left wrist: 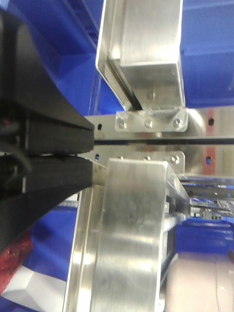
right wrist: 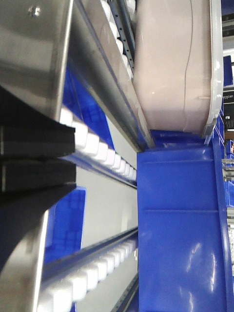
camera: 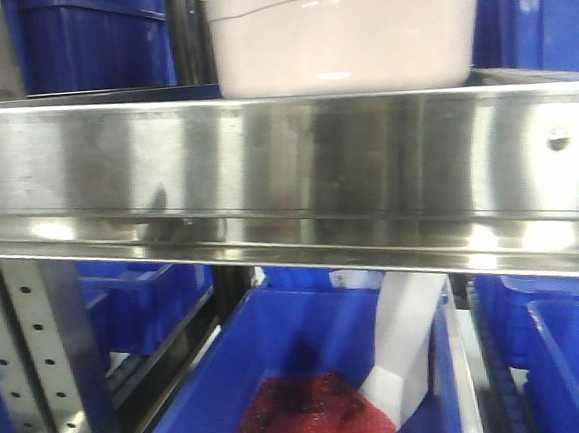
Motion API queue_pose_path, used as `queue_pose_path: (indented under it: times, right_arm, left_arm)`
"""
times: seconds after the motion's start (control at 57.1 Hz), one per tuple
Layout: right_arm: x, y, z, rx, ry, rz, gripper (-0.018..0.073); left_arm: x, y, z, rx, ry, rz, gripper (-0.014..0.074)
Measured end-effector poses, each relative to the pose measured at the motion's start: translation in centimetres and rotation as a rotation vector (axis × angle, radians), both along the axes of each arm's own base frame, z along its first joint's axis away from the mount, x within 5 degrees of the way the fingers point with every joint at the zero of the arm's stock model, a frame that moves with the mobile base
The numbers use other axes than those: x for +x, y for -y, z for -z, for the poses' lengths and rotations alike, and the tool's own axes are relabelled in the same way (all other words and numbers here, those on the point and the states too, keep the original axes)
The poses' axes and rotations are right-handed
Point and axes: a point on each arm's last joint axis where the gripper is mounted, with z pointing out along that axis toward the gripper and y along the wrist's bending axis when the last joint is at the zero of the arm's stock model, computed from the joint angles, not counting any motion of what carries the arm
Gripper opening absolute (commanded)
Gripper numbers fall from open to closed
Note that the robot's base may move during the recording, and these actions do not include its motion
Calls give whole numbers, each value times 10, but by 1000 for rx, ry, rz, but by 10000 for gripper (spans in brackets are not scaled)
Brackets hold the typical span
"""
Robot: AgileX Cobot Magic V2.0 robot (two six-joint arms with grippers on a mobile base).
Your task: Grab white bin and place on right shelf
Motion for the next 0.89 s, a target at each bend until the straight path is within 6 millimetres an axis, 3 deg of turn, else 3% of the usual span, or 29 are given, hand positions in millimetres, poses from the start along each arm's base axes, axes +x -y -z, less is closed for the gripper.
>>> queue_pose_path:
  times: [0.892]
  right_arm:
    - [0, -1, 1, -1, -8, -14, 68]
  left_arm:
    - [0, 0, 0, 0, 0, 0, -126]
